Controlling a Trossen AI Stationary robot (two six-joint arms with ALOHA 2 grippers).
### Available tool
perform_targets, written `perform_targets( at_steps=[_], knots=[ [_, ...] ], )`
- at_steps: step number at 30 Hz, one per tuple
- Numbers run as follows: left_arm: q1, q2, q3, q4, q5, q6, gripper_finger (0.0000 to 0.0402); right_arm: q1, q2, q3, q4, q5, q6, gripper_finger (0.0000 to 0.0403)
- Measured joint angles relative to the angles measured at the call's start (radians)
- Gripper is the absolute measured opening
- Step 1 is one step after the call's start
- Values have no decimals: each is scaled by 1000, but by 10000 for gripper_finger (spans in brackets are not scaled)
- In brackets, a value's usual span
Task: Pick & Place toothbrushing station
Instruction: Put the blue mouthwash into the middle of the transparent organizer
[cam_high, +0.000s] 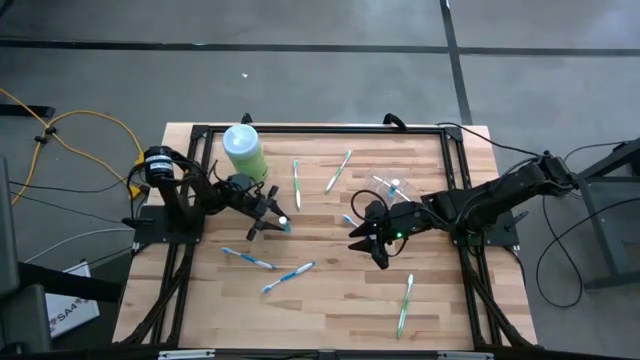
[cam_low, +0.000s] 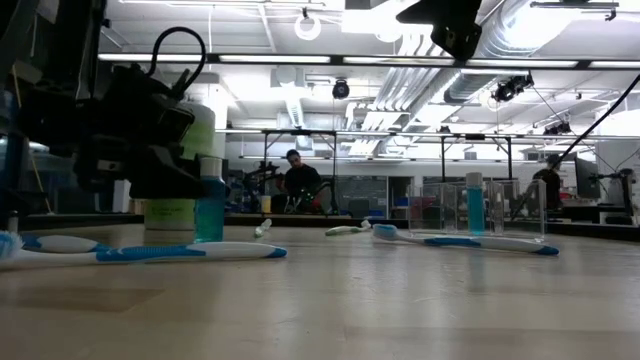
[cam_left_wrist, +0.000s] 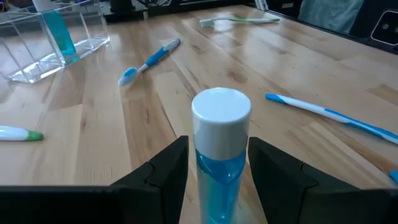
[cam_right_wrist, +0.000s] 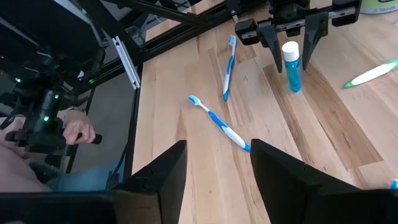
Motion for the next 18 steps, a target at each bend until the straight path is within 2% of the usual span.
perform_targets(
  at_steps=[18],
  knots=[
    [0, 0, 0, 28, 0, -65, 142, 0, 0, 0, 0, 3, 3, 169]
  ],
)
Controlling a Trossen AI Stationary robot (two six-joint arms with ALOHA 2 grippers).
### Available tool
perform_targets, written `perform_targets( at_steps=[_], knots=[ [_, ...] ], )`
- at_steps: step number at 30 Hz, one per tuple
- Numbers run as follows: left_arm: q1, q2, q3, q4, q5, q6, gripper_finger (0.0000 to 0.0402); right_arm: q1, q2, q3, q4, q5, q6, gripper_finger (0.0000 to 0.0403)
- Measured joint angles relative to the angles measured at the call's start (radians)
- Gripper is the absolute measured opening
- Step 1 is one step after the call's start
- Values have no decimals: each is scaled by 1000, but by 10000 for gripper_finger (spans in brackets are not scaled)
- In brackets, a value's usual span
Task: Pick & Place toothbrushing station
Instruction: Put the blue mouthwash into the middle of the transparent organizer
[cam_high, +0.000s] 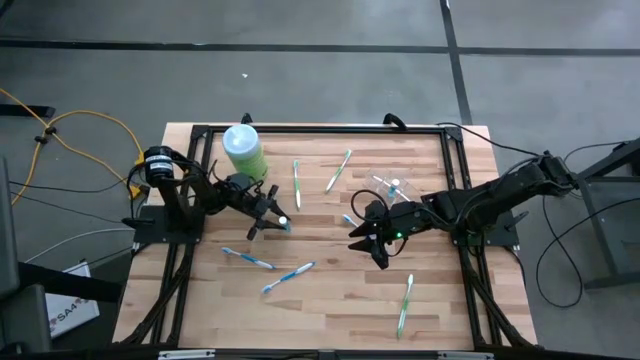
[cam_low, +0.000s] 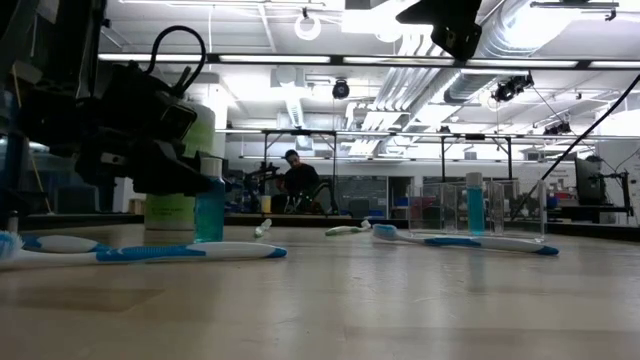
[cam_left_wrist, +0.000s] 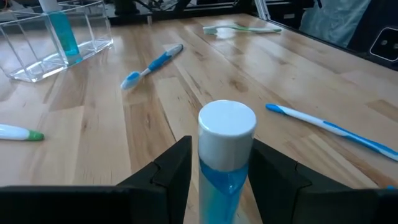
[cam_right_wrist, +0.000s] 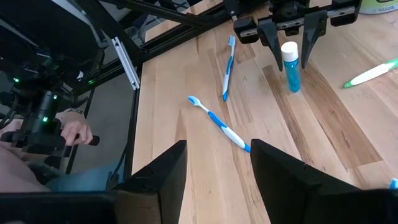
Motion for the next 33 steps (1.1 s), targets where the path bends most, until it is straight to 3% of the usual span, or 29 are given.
perform_targets(
  at_steps=[8, 17, 33],
  knots=[
    [0, 0, 0, 0, -2, -13, 140, 0, 0, 0, 0, 0, 0, 169],
    [0, 0, -1, 0, -3, -29, 105, 0, 0, 0, 0, 0, 0, 169],
    [0, 0, -1, -1, -13, -49, 118, 0, 0, 0, 0, 0, 0, 169]
  ],
)
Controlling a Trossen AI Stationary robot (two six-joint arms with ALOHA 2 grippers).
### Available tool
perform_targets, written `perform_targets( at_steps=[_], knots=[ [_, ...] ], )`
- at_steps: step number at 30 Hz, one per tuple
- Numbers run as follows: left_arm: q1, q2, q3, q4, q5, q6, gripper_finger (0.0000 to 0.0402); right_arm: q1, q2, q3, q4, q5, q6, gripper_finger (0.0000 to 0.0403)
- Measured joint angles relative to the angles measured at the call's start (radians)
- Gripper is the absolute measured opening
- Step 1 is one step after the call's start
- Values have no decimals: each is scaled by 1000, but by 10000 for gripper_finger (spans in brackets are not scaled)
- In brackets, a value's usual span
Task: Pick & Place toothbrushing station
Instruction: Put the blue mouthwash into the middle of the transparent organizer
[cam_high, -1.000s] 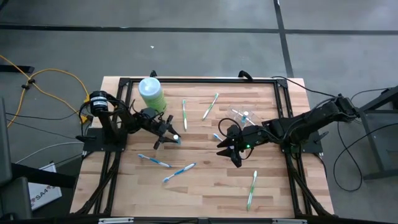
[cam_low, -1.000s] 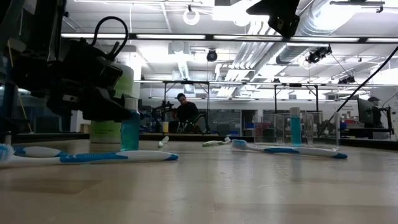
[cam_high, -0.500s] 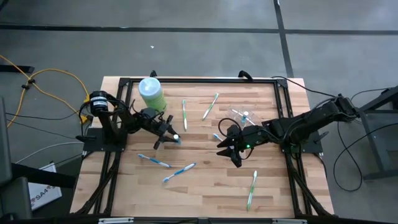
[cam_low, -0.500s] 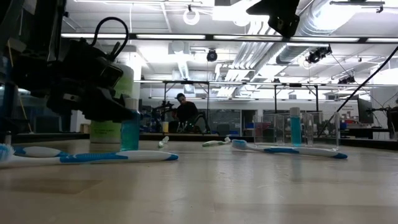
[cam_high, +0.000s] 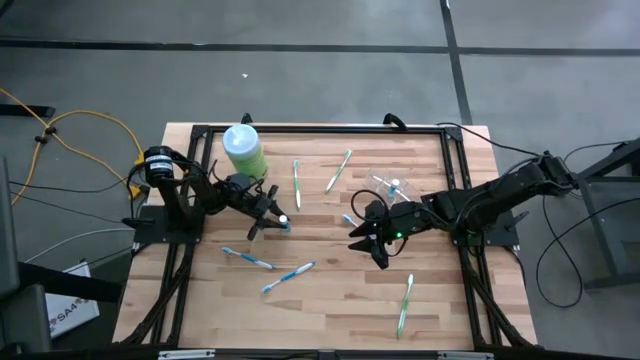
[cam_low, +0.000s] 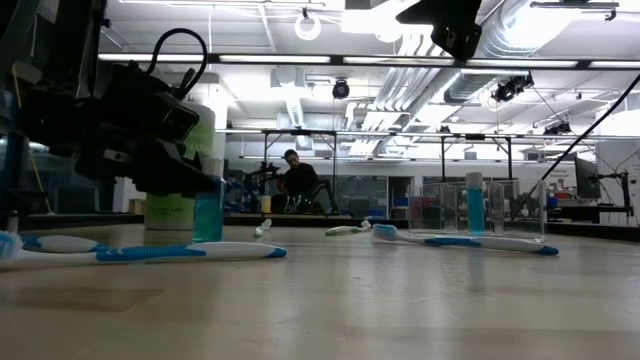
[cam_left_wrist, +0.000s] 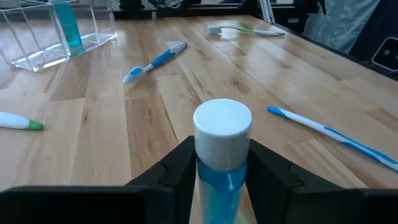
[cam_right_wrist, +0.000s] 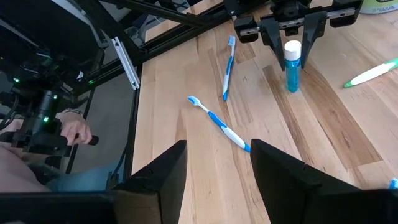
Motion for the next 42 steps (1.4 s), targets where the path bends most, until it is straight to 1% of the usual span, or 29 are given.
perform_targets(
  at_steps=[6, 12, 24, 28, 32, 38, 42],
  knots=[
    [0, 0, 0, 0, 0, -2, 106, 0, 0, 0, 0, 0, 0, 169],
    [0, 0, 0, -2, -1, -24, 113, 0, 0, 0, 0, 0, 0, 169],
    [0, -1, 0, -31, -12, 4, 120, 0, 0, 0, 0, -4, 4, 169],
    [-17, -1, 0, -56, -47, 23, 120, 0, 0, 0, 0, -5, 4, 169],
    [-61, -1, -1, -82, -93, 65, 120, 0, 0, 0, 0, -4, 4, 169],
    [-113, -1, -1, -84, -155, 71, 120, 0, 0, 0, 0, -4, 4, 169],
    [-122, -1, 0, -89, -172, 73, 121, 0, 0, 0, 0, -4, 4, 169]
  ],
)
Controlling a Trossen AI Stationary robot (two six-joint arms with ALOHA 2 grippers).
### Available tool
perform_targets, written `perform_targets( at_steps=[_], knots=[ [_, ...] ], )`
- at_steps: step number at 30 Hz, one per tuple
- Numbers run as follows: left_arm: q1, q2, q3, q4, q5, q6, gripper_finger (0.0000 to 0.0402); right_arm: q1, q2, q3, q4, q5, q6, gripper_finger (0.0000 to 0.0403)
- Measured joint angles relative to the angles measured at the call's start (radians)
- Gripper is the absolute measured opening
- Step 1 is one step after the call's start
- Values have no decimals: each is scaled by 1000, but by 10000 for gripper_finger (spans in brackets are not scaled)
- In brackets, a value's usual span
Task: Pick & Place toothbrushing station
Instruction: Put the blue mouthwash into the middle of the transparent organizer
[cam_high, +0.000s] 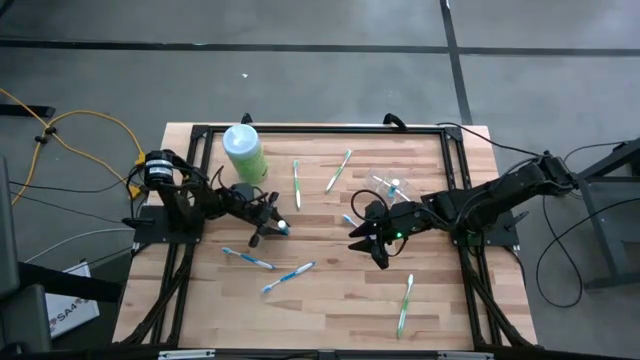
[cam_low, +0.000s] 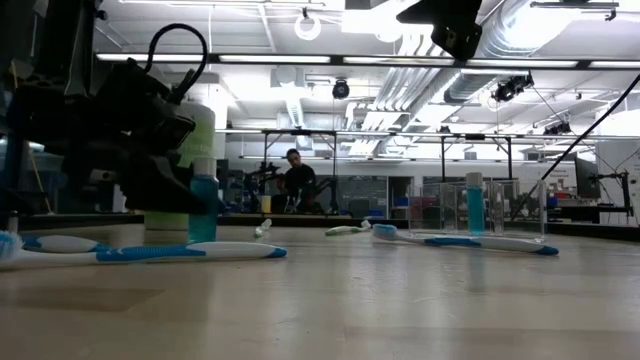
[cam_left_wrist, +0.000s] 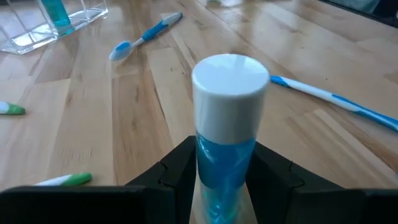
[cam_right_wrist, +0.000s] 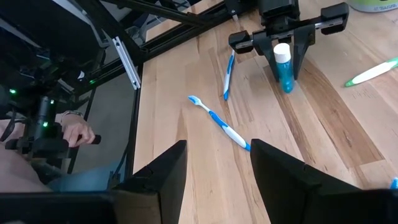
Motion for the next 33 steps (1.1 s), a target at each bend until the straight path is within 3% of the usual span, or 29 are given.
perform_targets(
  at_steps=[8, 26, 33],
  knots=[
    [-3, 1, 0, -78, -29, 4, 121, 0, 0, 0, 0, 0, 4, 169],
    [-36, 1, 0, -73, -23, 19, 119, 0, 0, 0, 0, 0, 3, 169],
    [-36, 1, 0, -72, -27, 17, 82, 0, 0, 0, 0, 2, 3, 169]
  ],
)
